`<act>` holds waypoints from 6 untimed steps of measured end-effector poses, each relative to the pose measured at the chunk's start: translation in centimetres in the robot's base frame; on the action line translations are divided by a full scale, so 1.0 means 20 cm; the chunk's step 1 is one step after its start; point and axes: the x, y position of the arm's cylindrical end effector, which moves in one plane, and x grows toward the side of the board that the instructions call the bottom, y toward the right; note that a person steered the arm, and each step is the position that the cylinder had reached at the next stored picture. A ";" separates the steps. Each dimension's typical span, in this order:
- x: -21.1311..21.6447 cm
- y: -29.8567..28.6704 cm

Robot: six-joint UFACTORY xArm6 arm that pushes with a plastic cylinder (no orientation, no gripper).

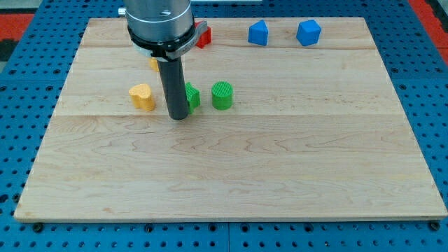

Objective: Slide the yellow hexagon towards right

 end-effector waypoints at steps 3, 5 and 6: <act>-0.32 -0.71; -0.66 -0.40; -0.66 0.10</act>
